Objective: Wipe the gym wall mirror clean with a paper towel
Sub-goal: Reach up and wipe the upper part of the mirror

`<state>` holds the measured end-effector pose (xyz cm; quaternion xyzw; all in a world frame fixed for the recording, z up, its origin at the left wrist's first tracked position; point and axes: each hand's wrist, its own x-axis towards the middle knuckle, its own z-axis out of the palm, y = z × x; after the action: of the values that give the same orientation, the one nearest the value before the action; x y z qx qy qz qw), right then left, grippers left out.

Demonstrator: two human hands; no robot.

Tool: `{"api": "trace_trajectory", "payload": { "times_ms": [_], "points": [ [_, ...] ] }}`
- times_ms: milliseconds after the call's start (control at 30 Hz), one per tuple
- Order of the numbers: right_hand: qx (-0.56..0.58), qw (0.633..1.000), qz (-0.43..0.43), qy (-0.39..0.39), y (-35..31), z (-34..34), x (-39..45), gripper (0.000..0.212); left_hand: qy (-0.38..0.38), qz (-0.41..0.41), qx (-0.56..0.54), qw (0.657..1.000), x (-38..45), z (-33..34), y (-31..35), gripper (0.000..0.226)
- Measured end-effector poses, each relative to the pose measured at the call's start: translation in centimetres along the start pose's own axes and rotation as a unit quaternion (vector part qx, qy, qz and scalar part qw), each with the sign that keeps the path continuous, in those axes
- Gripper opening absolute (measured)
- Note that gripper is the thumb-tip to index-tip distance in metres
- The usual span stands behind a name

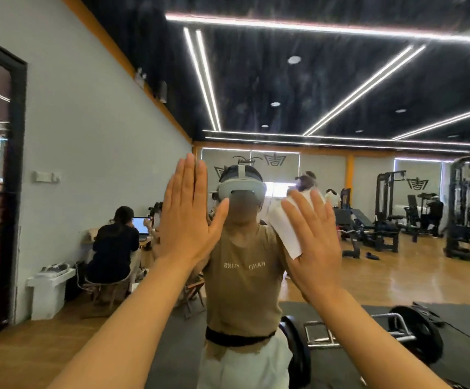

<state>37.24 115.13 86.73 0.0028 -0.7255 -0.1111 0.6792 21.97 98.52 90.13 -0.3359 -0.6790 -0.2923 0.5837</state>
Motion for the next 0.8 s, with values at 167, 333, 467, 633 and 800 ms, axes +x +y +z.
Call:
{"api": "trace_trajectory", "payload": {
  "times_ms": [167,333,467,633,800],
  "points": [
    [-0.015,0.999,-0.029,-0.013,-0.5,0.3,-6.4,0.053,0.023,0.005,0.012,1.000,-0.1,0.8,-0.3,0.079],
    [-0.024,0.999,-0.034,-0.017,-0.4,0.0,-7.5,0.063,0.039,0.015,0.011,0.999,0.0,1.0,-0.2,0.080],
    [-0.022,1.000,-0.007,-0.008,-0.8,0.5,-5.6,0.083,0.055,0.016,-0.010,0.998,0.1,0.9,-0.2,0.079],
    [0.006,1.000,0.029,0.006,-1.7,0.4,3.8,0.068,0.065,0.024,-0.016,0.997,0.0,1.5,-0.4,0.079],
    [-0.022,0.990,0.136,0.026,-2.4,0.7,18.3,0.054,0.063,0.033,-0.047,0.996,-0.1,1.8,-0.6,0.078]
  ]
}}
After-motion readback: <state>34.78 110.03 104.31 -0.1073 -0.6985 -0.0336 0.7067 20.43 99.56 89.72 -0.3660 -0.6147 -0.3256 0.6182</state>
